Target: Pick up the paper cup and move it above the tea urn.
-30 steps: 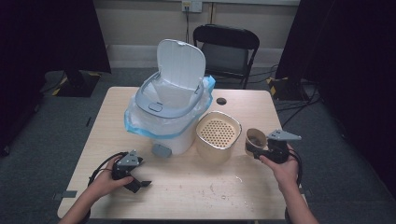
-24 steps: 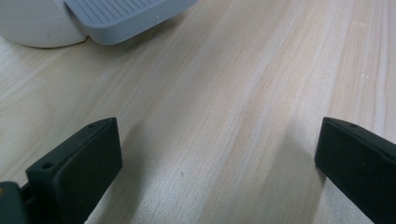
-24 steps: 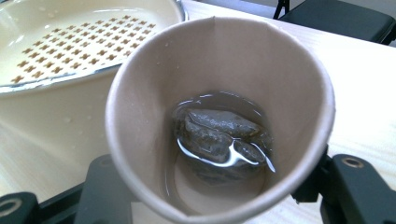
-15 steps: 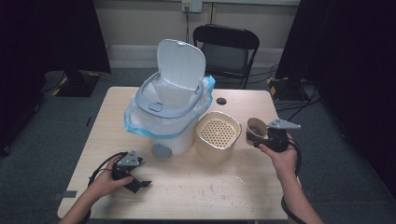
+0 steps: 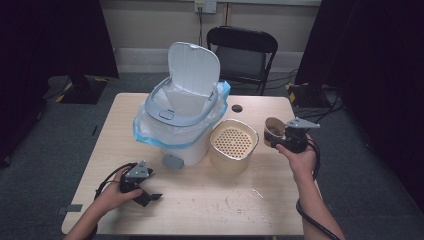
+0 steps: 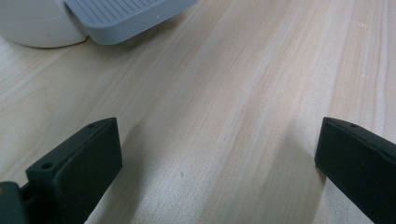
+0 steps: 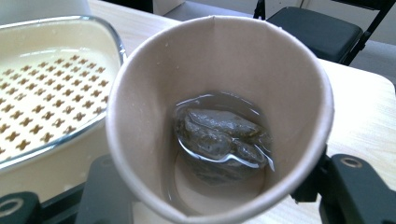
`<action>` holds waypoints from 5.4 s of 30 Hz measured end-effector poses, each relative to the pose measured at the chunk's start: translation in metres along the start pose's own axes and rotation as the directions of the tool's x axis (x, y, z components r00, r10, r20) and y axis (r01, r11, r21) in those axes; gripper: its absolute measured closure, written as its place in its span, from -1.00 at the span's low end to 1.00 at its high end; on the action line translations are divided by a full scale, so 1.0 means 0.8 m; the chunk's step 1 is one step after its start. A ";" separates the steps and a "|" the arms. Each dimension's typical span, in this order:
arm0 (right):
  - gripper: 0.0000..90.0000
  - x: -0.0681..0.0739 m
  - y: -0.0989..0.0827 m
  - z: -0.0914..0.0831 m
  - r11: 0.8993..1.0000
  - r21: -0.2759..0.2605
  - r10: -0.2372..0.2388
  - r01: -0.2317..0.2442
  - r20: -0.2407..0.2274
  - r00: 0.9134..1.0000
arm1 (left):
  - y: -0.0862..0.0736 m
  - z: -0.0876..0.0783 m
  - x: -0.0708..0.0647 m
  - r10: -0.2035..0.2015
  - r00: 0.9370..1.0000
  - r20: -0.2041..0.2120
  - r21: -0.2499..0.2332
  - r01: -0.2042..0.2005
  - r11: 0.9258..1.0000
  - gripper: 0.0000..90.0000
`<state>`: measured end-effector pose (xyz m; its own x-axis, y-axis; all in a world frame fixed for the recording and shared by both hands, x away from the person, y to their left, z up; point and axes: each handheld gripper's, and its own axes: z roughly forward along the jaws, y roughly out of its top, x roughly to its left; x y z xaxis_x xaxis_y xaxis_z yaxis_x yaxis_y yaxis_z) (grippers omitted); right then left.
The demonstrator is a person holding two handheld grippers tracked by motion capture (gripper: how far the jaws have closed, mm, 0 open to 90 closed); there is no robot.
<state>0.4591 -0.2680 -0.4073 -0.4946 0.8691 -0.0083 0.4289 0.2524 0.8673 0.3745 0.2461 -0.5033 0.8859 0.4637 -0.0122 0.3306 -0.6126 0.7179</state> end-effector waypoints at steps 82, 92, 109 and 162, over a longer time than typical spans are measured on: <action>-0.01 0.074 0.082 0.020 0.588 0.135 -0.797 0.798 0.265 0.543 | 0.000 0.000 0.000 -0.001 1.000 0.004 -0.002 0.001 1.000 -1.00; 0.00 0.109 0.066 0.023 0.198 0.360 -0.929 0.912 0.365 0.057 | 0.000 0.000 0.000 0.000 1.000 0.004 -0.004 0.000 1.000 -1.00; 0.00 0.130 0.054 0.022 -0.301 0.582 -0.761 0.756 0.332 -0.558 | 0.000 0.000 0.000 0.000 1.000 0.004 -0.004 0.000 1.000 -1.00; -0.03 0.063 0.120 -0.002 0.951 0.015 -0.310 0.310 0.103 0.945 | 0.000 0.000 0.001 0.006 1.000 0.001 -0.001 -0.006 1.000 -1.00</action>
<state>0.4742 -0.2005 -0.3240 -0.5226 0.7870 -0.3280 0.2659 0.5160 0.8143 0.3749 0.2465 -0.5033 0.8882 0.4594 -0.0081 0.3245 -0.6148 0.7189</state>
